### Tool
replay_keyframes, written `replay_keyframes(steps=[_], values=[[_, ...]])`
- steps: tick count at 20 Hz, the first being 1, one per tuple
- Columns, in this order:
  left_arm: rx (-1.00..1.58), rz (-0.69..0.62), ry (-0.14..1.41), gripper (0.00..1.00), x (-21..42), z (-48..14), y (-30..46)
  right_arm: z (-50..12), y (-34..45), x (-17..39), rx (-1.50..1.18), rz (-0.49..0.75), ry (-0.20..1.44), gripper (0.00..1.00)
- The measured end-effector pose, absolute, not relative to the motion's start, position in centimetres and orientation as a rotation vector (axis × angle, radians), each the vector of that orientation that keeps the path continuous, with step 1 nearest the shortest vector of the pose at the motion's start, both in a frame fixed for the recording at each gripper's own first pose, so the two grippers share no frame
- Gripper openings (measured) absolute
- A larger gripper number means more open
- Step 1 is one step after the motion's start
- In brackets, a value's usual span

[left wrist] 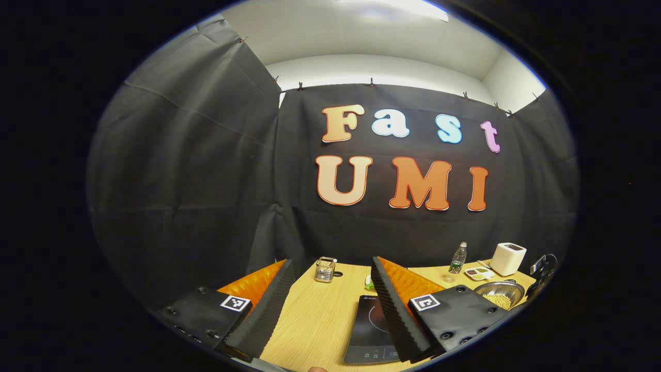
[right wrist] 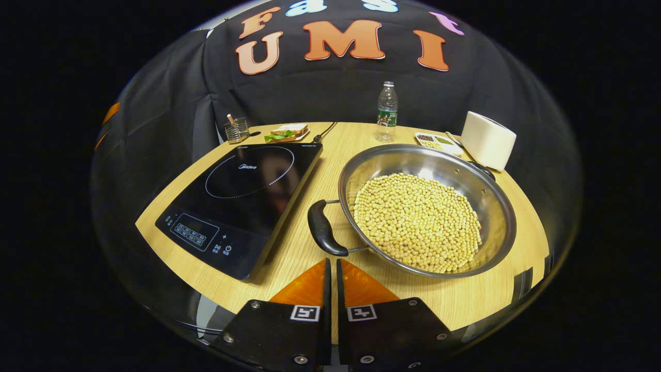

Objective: First push the handle of the pot to place it horizontally, then grasp the pot with both hands and set it on the induction cooktop.

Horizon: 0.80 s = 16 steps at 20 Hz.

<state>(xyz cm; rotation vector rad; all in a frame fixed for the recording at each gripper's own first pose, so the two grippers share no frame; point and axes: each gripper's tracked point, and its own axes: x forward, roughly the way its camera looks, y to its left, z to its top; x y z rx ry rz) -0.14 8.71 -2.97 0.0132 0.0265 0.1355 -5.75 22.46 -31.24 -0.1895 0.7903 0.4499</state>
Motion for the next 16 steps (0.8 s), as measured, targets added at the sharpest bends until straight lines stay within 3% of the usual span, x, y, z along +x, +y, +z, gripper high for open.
replay_keyframes(steps=[15, 16], values=[[0.016, 0.169, 0.049, 0.97, 0.6, -4.1, 11.0, -31.3, 24.4, -4.4, -0.174, 0.437, 0.818, 0.05], [0.016, 0.172, 0.051, 0.97, 0.7, -4.1, 11.1, -31.3, 24.6, -4.2, -0.17, 0.437, 0.818, 0.1]])
